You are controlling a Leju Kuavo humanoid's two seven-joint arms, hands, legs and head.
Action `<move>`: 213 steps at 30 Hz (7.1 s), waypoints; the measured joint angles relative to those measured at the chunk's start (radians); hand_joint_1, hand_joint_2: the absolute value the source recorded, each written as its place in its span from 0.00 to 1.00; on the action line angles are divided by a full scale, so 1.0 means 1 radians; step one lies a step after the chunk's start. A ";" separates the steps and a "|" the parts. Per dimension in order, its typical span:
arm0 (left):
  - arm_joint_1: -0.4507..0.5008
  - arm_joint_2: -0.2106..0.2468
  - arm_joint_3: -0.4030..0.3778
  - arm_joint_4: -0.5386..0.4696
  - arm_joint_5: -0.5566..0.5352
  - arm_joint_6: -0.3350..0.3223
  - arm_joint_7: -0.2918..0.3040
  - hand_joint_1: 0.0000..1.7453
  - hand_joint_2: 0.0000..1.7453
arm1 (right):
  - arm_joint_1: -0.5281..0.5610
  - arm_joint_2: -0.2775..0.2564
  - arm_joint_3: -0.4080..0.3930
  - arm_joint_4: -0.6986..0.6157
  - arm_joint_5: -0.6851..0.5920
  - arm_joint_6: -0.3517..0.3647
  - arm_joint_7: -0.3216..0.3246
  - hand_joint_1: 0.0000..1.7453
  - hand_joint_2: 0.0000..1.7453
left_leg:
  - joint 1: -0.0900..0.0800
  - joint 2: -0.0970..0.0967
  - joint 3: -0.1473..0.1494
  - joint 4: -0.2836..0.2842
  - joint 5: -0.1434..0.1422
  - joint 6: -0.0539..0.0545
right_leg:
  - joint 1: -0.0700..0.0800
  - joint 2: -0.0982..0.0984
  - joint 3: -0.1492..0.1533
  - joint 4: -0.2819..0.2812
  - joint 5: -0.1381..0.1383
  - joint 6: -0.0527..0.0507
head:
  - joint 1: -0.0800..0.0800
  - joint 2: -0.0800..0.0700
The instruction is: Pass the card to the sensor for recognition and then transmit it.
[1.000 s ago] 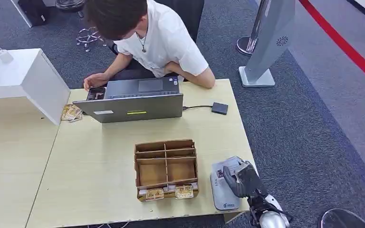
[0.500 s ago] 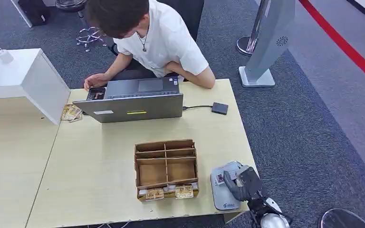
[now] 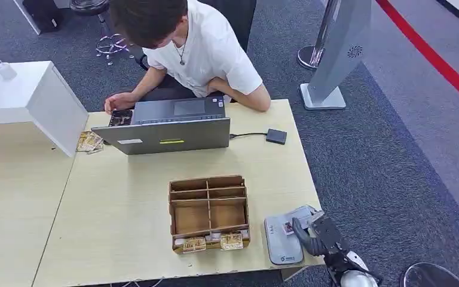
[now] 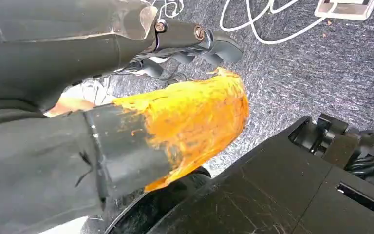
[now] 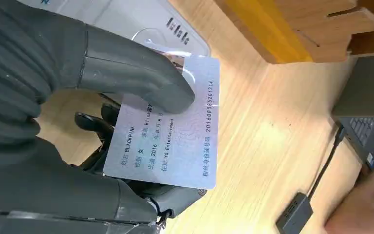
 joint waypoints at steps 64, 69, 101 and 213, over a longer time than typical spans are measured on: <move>0.005 -0.003 -0.005 0.000 -0.035 -0.027 0.005 0.00 0.00 | -0.009 -0.114 0.222 -0.039 0.595 -0.394 0.262 1.00 1.00 | 0.000 0.000 0.001 0.000 0.000 0.000 | 0.000 0.000 0.001 0.000 0.000 0.000 | 0.000 0.000; 0.005 -0.005 -0.007 0.000 -0.037 -0.033 0.005 0.00 0.00 | -0.013 -0.099 0.208 -0.046 0.641 -0.481 0.269 1.00 1.00 | 0.000 0.000 0.000 0.000 0.000 0.000 | 0.000 0.000 0.001 0.000 0.000 0.000 | 0.000 0.000; -0.007 -0.015 -0.075 0.000 -0.072 -0.096 -0.009 0.00 0.00 | -0.231 0.014 0.360 -0.169 0.850 -0.686 0.275 1.00 1.00 | 0.000 0.000 0.000 0.000 0.000 0.000 | 0.000 0.000 0.000 0.000 0.000 0.000 | 0.000 0.000; -0.007 -0.011 -0.172 0.000 -0.093 -0.116 -0.018 0.00 0.00 | -0.255 -0.072 0.720 -0.044 0.857 -0.507 0.288 0.17 1.00 | 0.000 0.000 0.000 0.000 0.000 0.000 | 0.000 0.000 0.000 0.000 0.000 0.000 | 0.000 0.000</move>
